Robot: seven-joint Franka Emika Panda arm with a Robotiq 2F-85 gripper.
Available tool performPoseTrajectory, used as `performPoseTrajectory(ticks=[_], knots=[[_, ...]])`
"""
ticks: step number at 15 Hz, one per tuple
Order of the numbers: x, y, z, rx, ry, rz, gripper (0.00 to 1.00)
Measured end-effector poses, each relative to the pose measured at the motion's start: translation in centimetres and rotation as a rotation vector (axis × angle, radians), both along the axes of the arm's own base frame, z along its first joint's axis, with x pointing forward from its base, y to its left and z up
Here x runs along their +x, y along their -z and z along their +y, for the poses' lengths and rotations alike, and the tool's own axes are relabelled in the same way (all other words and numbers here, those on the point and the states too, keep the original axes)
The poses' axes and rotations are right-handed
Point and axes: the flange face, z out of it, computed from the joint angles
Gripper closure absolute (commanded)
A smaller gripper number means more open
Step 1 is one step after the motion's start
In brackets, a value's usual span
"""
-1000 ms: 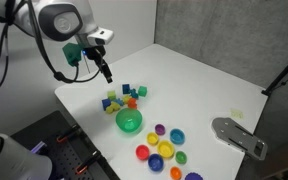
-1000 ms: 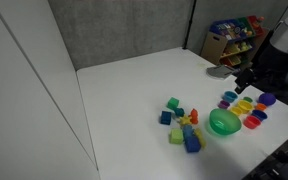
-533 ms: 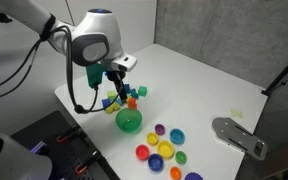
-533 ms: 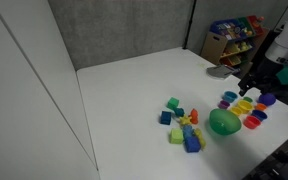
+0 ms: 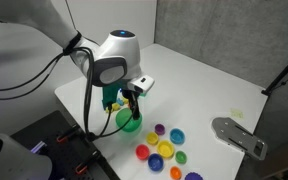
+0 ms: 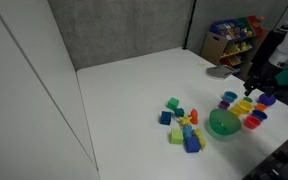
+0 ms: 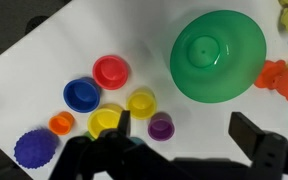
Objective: Put the small blue bowl in the bigger yellow bowl
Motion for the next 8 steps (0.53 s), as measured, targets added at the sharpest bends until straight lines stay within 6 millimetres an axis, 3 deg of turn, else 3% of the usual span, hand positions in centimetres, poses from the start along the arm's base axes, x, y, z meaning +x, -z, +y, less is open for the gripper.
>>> performPoseTrajectory(ticks=[4,8], knots=[[0.3,0.5,-0.7,0.0,0.031,0.007,0.0],[2.2,1.8,-3.8,-0.004,0.097,0.018,0.0]])
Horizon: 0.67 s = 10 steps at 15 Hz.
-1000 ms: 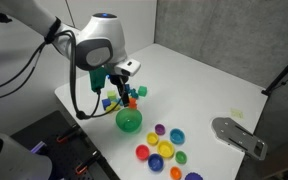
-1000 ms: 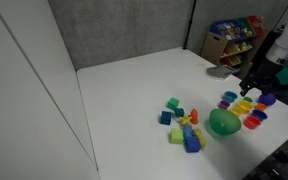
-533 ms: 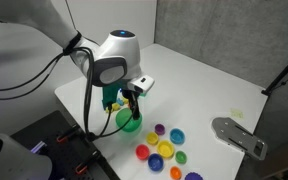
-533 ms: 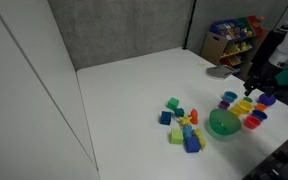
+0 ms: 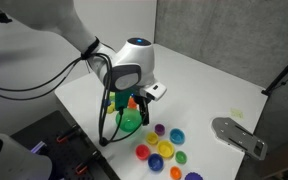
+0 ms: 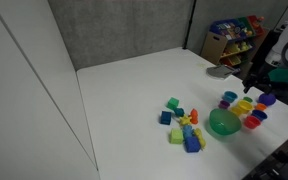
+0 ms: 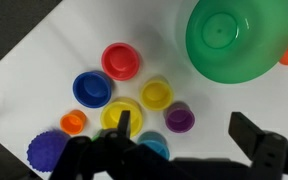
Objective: Put the small blue bowl in the bigger yellow bowl
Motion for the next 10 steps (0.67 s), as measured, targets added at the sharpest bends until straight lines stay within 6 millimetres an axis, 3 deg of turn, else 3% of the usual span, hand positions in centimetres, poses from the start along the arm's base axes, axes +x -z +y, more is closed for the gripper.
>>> performPoseTrajectory(ticks=[10], knots=[[6.0,6.6,-7.7,-0.037,0.141,0.013,0.0]])
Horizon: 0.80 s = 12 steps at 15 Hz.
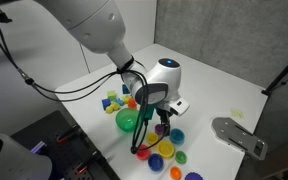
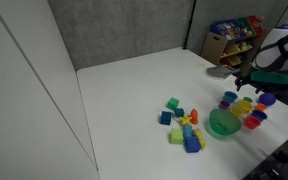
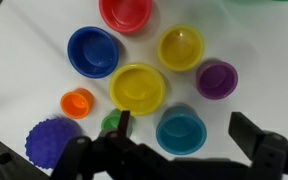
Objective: Put the small blue bowl in the bigger yellow bowl
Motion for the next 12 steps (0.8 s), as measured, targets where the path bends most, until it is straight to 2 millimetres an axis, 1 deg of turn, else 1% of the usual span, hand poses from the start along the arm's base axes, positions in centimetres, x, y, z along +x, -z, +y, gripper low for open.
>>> performPoseTrajectory(ticks=[6,12], knots=[[2.7,4.8,-3.3,-0.034,0.014,-0.039,0.0],[4.3,9.2,-5.8,-0.058,0.029,-0.051,0.0]])
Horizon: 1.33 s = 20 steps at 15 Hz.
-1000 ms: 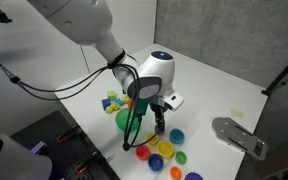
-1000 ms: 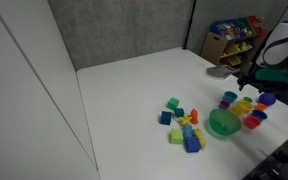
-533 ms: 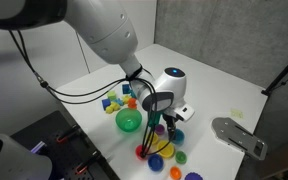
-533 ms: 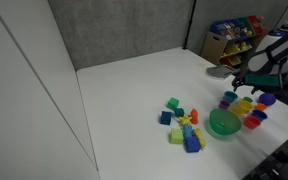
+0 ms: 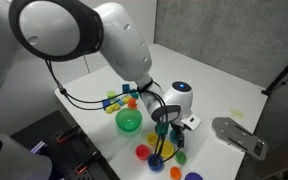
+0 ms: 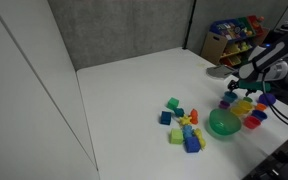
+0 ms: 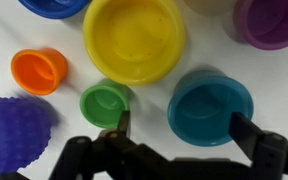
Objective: Put the small blue bowl in the bigger yellow bowl
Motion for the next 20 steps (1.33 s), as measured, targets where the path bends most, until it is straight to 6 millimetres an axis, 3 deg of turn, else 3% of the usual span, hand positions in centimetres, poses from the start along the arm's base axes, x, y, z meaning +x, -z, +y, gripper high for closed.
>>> performPoseTrajectory(ticks=[2,3,4,13,17,20], knots=[[0.2,1.1,-0.7,-0.002,0.007,0.003,0.0],[0.3,1.6,-0.9,-0.003,0.01,0.004,0.25],[0.4,2.0,-1.1,-0.003,0.011,0.005,0.25],[1.1,2.8,-0.9,0.015,0.038,-0.012,0.99],[0.6,1.8,-1.4,0.027,0.092,-0.031,0.96],[-0.9,0.6,-1.3,0.032,0.111,-0.03,0.96]])
